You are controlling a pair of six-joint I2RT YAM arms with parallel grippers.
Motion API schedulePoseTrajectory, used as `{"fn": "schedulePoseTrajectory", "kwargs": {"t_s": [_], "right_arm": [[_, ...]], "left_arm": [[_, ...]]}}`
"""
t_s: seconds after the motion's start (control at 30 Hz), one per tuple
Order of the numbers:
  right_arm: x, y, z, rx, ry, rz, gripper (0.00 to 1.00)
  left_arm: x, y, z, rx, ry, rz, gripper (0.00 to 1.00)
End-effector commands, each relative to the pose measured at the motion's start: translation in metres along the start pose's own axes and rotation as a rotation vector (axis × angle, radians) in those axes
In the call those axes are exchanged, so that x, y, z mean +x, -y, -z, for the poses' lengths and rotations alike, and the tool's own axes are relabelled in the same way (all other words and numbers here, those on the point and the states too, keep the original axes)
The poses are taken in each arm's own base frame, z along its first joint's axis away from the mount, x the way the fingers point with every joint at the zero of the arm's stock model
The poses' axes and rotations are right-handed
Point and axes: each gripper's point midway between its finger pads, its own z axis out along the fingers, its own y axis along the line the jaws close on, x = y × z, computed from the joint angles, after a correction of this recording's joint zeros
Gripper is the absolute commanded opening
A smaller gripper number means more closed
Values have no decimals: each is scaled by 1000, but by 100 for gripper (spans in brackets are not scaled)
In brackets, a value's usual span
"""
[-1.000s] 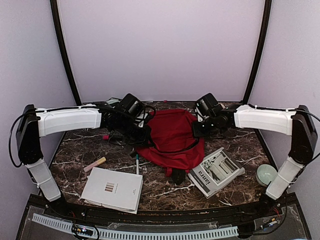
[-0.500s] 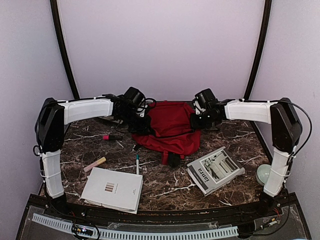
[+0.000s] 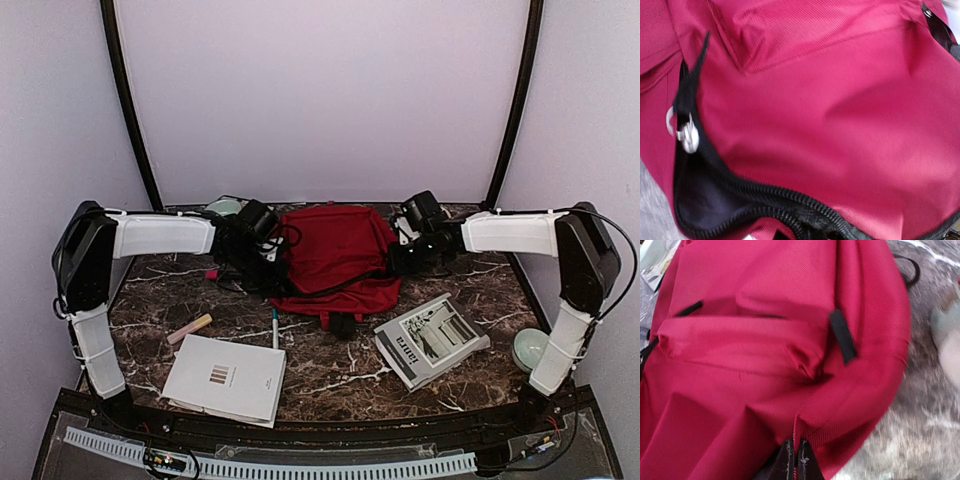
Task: Pack the student bag
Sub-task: Move the student bag to the center of the board, then pick up the book from the center of the board.
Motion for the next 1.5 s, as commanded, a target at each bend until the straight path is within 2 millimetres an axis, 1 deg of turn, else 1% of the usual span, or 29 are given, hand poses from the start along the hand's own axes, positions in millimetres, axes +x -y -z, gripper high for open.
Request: {"fn": "schedulePoseTrajectory", "kwargs": {"t_s": [0.0, 0.1, 0.17, 0.23, 0.3, 0.37, 0.47, 0.5, 0.53, 0.6, 0.67, 0.7, 0.77, 0.8, 0.87, 0.97, 1.07, 1.13, 1.2, 1.3, 1.47], "right_arm": [[30, -6, 13, -45, -29, -26, 0], [51, -3, 6, -50, -60, -30, 0], [61, 3, 4, -36, -75, -30, 0], [64, 7, 6, -14, -74, -28, 0], [63, 9, 12, 2, -74, -26, 1], [58, 8, 19, 6, -65, -20, 11], [52, 8, 29, 20, -53, -15, 30], [51, 9, 31, 31, -50, -10, 36], [44, 8, 43, 31, -16, -8, 43], [37, 11, 58, 52, 22, -12, 58], [33, 16, 72, 80, 55, -20, 68], [31, 19, 79, 94, 72, -26, 72], [31, 23, 94, 111, 93, -45, 79], [32, 26, 100, 120, 103, -57, 84], [36, 33, 111, 142, 120, -90, 86], [46, 39, 124, 147, 144, -153, 86], [57, 42, 136, 122, 165, -200, 86], [64, 51, 143, 150, 181, -234, 86], [70, 60, 150, 174, 202, -268, 86], [81, 73, 153, 207, 209, -301, 87], [112, 100, 149, 310, 114, -410, 87]], "left_arm": [[32, 15, 14, 14, -26, -16, 1], [44, 22, 2, 3, -56, -25, 1], [52, 22, -5, -17, -73, -22, 1], [57, 21, -7, -36, -84, -8, 1], [58, 27, -3, -38, -68, -25, 2], [57, 31, 4, -33, -48, -36, 4], [55, 32, 11, -41, -31, -44, 10], [55, 33, 14, -42, -24, -51, 17], [54, 36, 17, -40, -15, -59, 23], [51, 43, 25, -36, 7, -80, 32], [47, 53, 37, -37, 42, -114, 40], [47, 62, 42, -33, 55, -142, 43], [44, 78, 55, -25, 90, -189, 48], [44, 85, 61, -22, 102, -210, 50], [42, 98, 73, -21, 134, -256, 52], [43, 119, 87, 4, 175, -332, 53], [47, 140, 94, 35, 185, -413, 53], [51, 153, 95, 50, 178, -464, 52], [56, 169, 93, 85, 159, -507, 52], [70, 190, 82, 147, 106, -560, 52], [88, 222, 58, 203, 41, -607, 50]]}}
